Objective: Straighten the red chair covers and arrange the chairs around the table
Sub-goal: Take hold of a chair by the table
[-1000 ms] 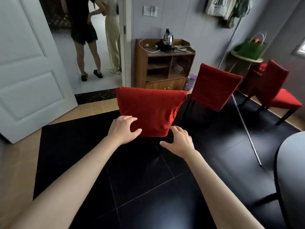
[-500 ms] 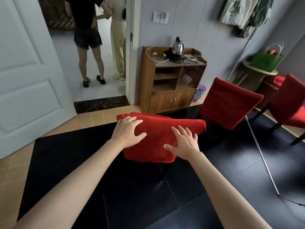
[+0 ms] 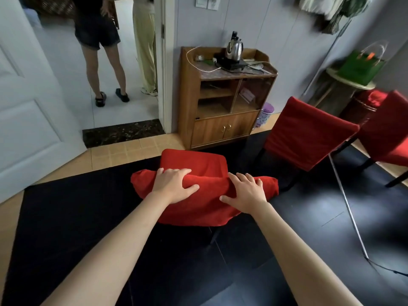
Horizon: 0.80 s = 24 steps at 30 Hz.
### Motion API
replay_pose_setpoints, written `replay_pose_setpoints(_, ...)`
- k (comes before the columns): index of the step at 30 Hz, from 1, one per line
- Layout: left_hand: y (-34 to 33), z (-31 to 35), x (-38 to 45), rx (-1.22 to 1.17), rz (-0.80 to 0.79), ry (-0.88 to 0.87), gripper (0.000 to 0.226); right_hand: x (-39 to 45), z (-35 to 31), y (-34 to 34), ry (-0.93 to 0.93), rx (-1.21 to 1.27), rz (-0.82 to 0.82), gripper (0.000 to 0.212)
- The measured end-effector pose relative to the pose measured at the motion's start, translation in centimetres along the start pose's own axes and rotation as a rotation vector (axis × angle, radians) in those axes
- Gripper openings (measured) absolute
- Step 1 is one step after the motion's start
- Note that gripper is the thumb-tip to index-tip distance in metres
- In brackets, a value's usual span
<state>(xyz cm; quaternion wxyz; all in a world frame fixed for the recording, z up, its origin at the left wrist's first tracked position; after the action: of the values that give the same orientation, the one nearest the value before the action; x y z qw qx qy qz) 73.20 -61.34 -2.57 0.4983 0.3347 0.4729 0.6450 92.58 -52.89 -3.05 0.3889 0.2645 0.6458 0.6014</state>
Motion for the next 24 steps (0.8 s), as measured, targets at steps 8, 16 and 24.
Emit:
replay_pose_setpoints(8,-0.5,-1.2,1.3,0.142,0.022,-0.003,0.088,2.0,0.9,-0.5,0.052,-0.068,0.050,0.096)
replay_pose_setpoints(16,-0.3,-1.1,0.9,0.159,0.066,-0.057,0.093,1.3,0.4,-0.6,0.009,-0.059,0.057,0.093)
replay_pose_setpoints(24,0.0,-1.7,0.1,0.172,0.084,-0.177,0.100,-1.8,-1.0,-1.1,-0.114,-0.051,0.047,0.091)
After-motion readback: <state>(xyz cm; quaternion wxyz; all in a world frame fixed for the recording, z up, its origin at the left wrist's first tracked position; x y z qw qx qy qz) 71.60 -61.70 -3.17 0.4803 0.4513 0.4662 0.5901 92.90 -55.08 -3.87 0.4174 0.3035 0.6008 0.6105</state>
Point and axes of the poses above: each hand's wrist, its own x-axis towards the middle knuckle, its own y-axis out of the back of the hand, z = x × y, the point moved 10 cm from there along x, towards the middle knuckle, and after that the axes turned 3 degrees about -x, right-handed, at the moved point
